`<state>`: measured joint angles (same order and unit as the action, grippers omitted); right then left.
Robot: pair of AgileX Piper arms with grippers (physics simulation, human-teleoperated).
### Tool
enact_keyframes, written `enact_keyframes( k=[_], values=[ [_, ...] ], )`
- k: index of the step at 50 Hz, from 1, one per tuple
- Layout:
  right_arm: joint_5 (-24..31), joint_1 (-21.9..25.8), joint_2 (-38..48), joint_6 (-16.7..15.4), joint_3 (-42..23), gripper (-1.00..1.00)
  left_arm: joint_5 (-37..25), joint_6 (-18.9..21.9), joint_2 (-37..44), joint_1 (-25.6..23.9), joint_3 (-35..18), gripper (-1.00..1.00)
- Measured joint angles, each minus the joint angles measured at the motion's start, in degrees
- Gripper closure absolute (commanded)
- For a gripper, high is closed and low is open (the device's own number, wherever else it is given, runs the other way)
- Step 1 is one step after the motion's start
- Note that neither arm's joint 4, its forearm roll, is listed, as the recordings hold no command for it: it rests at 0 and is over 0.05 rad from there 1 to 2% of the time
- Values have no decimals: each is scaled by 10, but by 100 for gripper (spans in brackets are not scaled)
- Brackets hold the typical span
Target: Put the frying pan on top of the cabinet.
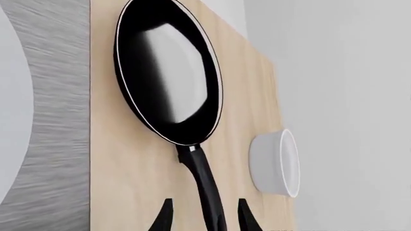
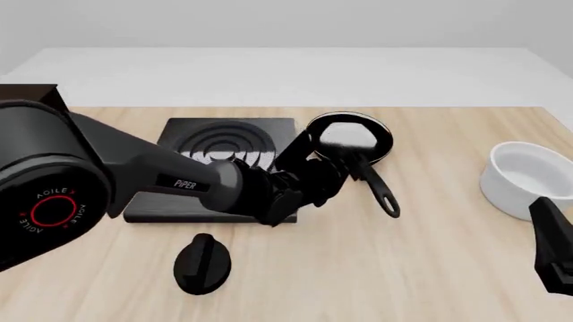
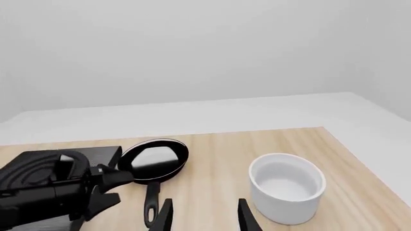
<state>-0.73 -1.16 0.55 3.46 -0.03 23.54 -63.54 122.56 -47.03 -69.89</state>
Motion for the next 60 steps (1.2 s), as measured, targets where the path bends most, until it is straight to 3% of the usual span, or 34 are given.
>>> enact_keyframes(
  k=[60],
  values=[
    [-5,0,7,12,0,-100,-2,-35,82,-36,-71,-100]
  ],
)
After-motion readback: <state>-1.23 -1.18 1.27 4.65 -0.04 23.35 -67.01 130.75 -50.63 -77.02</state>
